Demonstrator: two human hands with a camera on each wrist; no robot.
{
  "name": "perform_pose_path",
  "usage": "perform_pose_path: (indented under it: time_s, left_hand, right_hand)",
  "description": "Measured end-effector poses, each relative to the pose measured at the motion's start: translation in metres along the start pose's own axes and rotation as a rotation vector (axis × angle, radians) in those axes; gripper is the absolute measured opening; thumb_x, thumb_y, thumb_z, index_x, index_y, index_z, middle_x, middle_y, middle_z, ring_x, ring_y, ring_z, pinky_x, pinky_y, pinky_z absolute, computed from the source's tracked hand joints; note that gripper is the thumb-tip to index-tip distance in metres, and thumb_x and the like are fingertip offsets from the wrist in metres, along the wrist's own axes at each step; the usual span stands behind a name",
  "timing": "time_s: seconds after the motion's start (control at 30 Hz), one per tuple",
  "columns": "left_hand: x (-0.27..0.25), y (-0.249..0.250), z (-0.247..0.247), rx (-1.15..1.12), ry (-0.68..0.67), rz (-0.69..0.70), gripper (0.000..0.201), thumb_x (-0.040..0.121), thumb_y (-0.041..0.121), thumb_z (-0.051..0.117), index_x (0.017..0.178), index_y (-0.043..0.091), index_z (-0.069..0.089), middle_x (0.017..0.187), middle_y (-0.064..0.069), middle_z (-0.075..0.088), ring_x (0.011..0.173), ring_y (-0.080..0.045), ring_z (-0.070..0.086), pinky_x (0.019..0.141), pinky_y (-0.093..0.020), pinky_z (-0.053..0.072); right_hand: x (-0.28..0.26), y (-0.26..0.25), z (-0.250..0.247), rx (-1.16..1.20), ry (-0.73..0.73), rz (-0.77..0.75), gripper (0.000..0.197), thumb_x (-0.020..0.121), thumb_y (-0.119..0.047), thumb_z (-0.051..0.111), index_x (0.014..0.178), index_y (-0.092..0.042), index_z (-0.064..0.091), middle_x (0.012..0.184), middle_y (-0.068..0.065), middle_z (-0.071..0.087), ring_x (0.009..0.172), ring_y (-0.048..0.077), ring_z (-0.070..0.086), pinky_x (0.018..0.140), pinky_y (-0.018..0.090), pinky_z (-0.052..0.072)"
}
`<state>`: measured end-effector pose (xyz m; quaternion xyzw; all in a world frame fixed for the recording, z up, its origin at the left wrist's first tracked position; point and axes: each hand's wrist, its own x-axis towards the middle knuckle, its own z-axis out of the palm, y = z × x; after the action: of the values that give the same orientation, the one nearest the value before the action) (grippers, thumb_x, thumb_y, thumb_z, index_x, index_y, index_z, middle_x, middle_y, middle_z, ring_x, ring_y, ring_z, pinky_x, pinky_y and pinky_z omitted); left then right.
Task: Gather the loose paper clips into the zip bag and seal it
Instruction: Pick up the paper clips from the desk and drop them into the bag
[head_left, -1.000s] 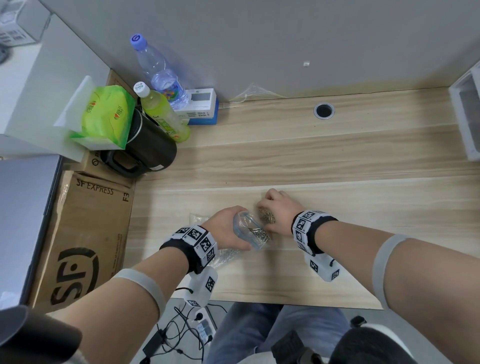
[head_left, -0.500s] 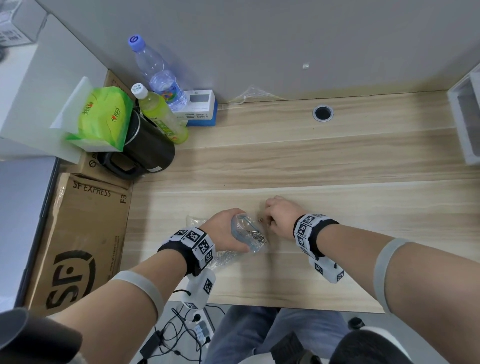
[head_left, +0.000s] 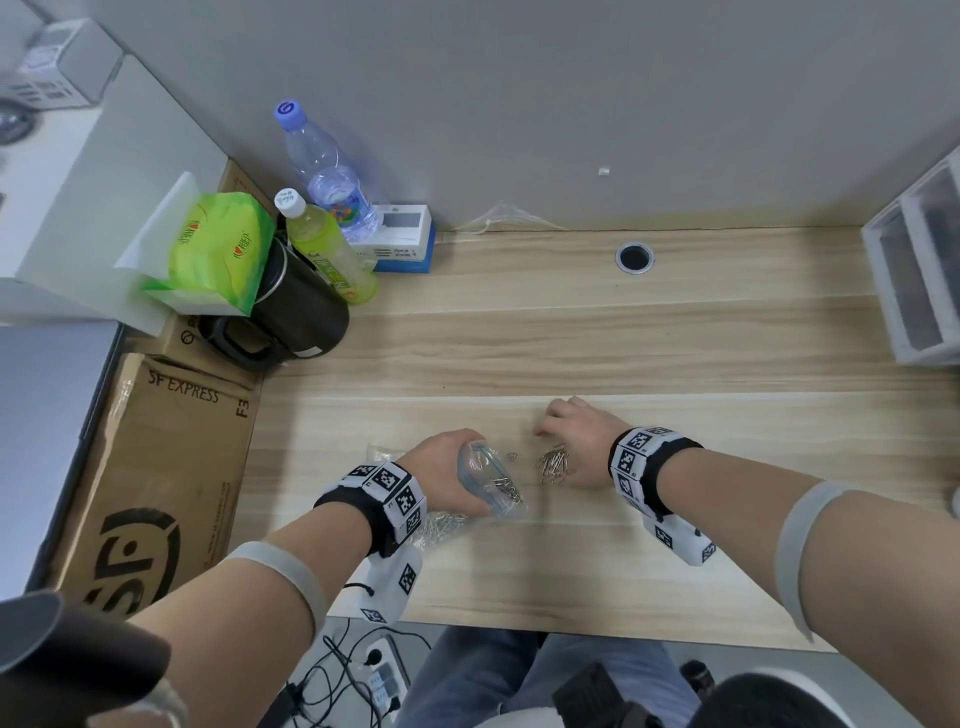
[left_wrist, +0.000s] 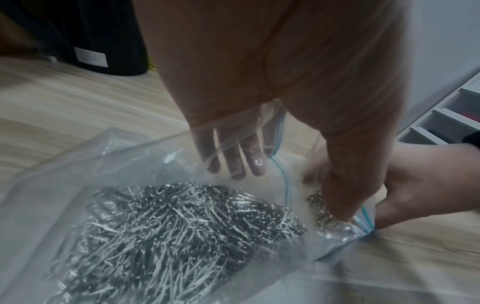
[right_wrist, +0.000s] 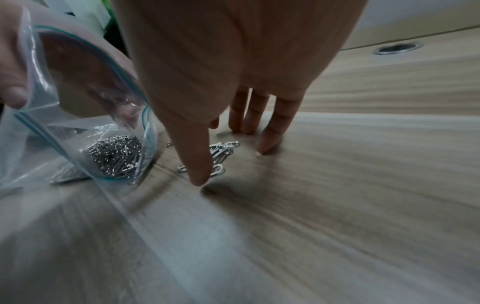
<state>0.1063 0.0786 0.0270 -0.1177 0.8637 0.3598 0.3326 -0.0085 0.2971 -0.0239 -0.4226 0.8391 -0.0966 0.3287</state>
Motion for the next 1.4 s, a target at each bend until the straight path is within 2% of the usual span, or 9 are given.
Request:
perform_pose_path:
  time_s: [0.2,0.37,0.57,0.7,0.93,1.07,1.17,1.27,1.4]
  left_hand:
    - [0.002,-0.008,0.004,0.004,-0.006,-0.011,0.085,0.06,0.034,0.088,0.134,0.024,0.048,0.122,0.008,0.057,0.11,-0.011,0.057,0.096,-0.03,0.05]
    - [0.004,-0.01,0.008,-0.027,0.018,-0.006,0.077,0.06,0.029,0.089,0.127,0.022,0.053,0.117,0.006,0.06,0.107,-0.012,0.06,0.094,-0.03,0.051]
    - [0.005,-0.013,0.009,-0.018,0.005,-0.022,0.089,0.054,0.039,0.086,0.133,0.023,0.05,0.119,0.007,0.059,0.108,-0.012,0.059,0.095,-0.033,0.052]
    - [0.006,-0.013,0.009,-0.011,0.012,-0.022,0.085,0.055,0.037,0.087,0.132,0.024,0.051,0.118,0.008,0.059,0.108,-0.011,0.06,0.094,-0.031,0.051]
    - [0.007,-0.012,0.011,0.0,0.014,-0.026,0.089,0.06,0.033,0.089,0.138,0.021,0.047,0.125,0.007,0.056,0.113,-0.011,0.056,0.099,-0.029,0.047]
    - [0.007,-0.013,0.012,0.003,0.013,-0.031,0.09,0.061,0.032,0.089,0.139,0.02,0.046,0.126,0.007,0.054,0.116,-0.012,0.055,0.099,-0.026,0.045]
    - [0.007,-0.012,0.012,0.002,0.001,-0.037,0.094,0.056,0.038,0.087,0.139,0.02,0.046,0.125,0.005,0.056,0.115,-0.014,0.056,0.099,-0.029,0.047]
    - [0.006,-0.012,0.012,0.007,0.004,-0.033,0.093,0.057,0.037,0.087,0.139,0.019,0.046,0.126,0.005,0.056,0.115,-0.014,0.056,0.1,-0.031,0.047]
    - [0.004,-0.01,0.012,-0.002,0.018,-0.021,0.092,0.06,0.032,0.089,0.14,0.019,0.045,0.126,0.005,0.055,0.115,-0.013,0.056,0.1,-0.031,0.047]
  right_hand:
    - [0.005,-0.004,0.012,0.046,-0.054,-0.04,0.055,0.072,-0.021,0.075,0.124,-0.025,0.057,0.117,0.0,0.045,0.107,0.021,0.042,0.093,0.036,0.044]
    - [0.008,-0.007,0.018,0.111,-0.056,-0.076,0.039,0.081,-0.021,0.073,0.118,-0.028,0.066,0.114,0.0,0.05,0.109,0.021,0.045,0.097,0.034,0.041]
    - [0.007,-0.005,0.019,0.14,-0.051,-0.077,0.037,0.084,-0.007,0.065,0.117,-0.022,0.07,0.115,0.003,0.055,0.112,0.024,0.049,0.096,0.029,0.04]
    - [0.004,-0.006,0.016,0.145,-0.046,-0.07,0.031,0.085,-0.005,0.062,0.111,-0.018,0.072,0.113,0.005,0.057,0.111,0.023,0.051,0.092,0.026,0.038]
    - [0.002,-0.011,0.015,0.155,-0.052,-0.036,0.022,0.083,-0.003,0.06,0.096,-0.011,0.075,0.105,0.007,0.065,0.102,0.025,0.06,0.087,0.028,0.046]
    - [0.0,-0.013,0.016,0.152,-0.006,-0.035,0.022,0.083,-0.004,0.059,0.095,-0.012,0.076,0.102,0.005,0.069,0.099,0.023,0.063,0.085,0.027,0.045]
    - [0.0,-0.014,0.016,0.168,0.003,-0.023,0.024,0.081,-0.004,0.058,0.093,-0.013,0.077,0.098,0.004,0.072,0.096,0.021,0.064,0.082,0.023,0.044]
    - [-0.001,-0.011,0.014,0.248,0.038,-0.012,0.024,0.077,-0.001,0.059,0.086,-0.013,0.078,0.089,0.002,0.074,0.086,0.018,0.066,0.079,0.023,0.049]
    - [-0.001,-0.013,0.004,0.396,0.119,0.048,0.016,0.078,-0.004,0.066,0.083,-0.014,0.078,0.071,-0.016,0.061,0.065,-0.002,0.056,0.072,0.016,0.043]
